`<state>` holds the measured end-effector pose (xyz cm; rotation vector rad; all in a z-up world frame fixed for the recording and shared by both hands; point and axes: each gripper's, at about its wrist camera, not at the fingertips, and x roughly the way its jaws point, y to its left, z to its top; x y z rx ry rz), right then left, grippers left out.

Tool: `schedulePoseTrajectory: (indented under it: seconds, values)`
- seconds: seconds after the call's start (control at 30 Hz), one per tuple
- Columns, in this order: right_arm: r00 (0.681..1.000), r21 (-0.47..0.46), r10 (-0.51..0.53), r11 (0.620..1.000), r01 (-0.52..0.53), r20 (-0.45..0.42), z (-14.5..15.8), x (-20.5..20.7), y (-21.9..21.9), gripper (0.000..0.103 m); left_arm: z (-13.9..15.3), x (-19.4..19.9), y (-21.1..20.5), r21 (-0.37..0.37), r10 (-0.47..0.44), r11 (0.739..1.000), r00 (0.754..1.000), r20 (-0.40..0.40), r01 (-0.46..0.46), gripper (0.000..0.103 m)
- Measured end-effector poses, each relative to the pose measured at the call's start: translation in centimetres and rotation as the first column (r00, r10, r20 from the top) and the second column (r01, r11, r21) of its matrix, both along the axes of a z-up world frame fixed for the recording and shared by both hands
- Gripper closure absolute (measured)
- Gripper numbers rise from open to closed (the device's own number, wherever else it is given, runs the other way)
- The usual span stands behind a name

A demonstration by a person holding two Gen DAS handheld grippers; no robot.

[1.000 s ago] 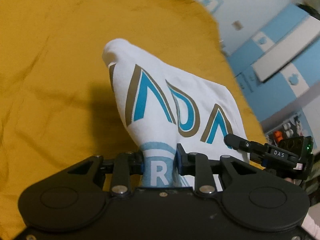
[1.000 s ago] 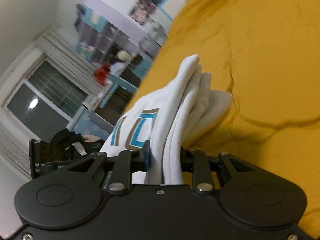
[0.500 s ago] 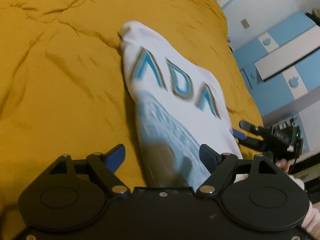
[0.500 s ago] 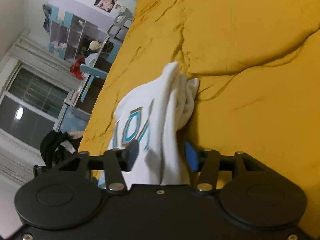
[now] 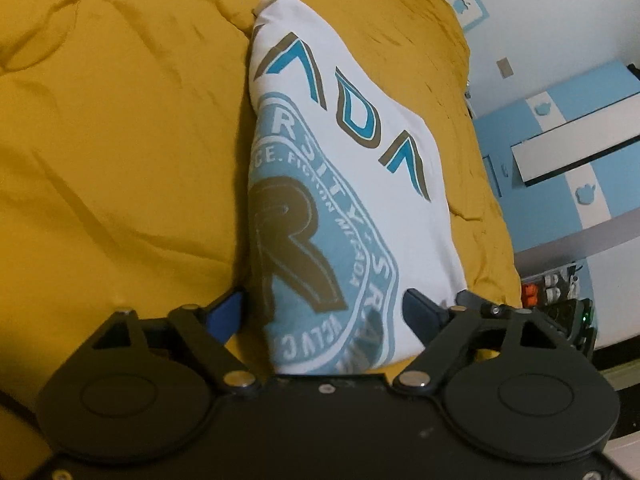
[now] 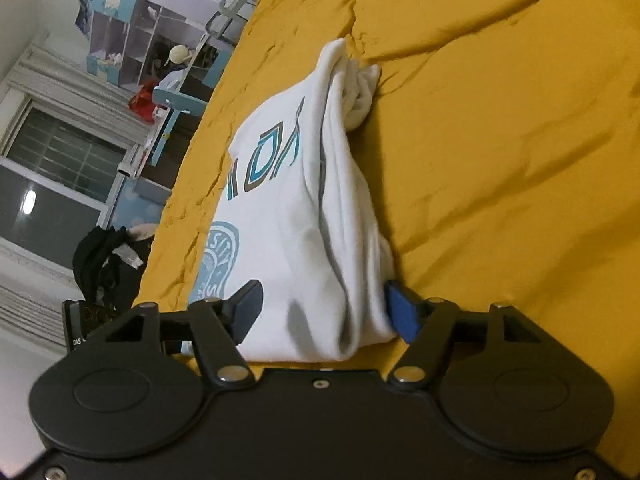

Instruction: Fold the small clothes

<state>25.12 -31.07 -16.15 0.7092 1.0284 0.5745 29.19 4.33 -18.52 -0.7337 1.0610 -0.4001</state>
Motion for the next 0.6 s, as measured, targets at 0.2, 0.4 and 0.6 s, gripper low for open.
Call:
schedulePoseTrajectory:
  seconds: [0.2,0.4,0.6]
  values:
    - [0.999,-0.051,-0.033,0.998,0.034,0.019,1.6,-0.8,0.8,0.08,0.5,0.7,-0.1,0.007,0.014,1.0,0.998,-0.058,-0.014,0.081]
    - [0.995,-0.036,-0.025,0.999,0.029,0.099,5.2,-3.2,1.6,0.085,4.9,-0.7,1.6,0.023,-0.032,0.999,0.999,0.007,0.032,0.089]
    - [0.999,-0.116,0.013,0.993,-0.01,0.03,1.7,-3.9,2.2,0.082,1.1,-2.2,2.3,0.055,-0.091,0.994,0.991,-0.093,0.097,0.076]
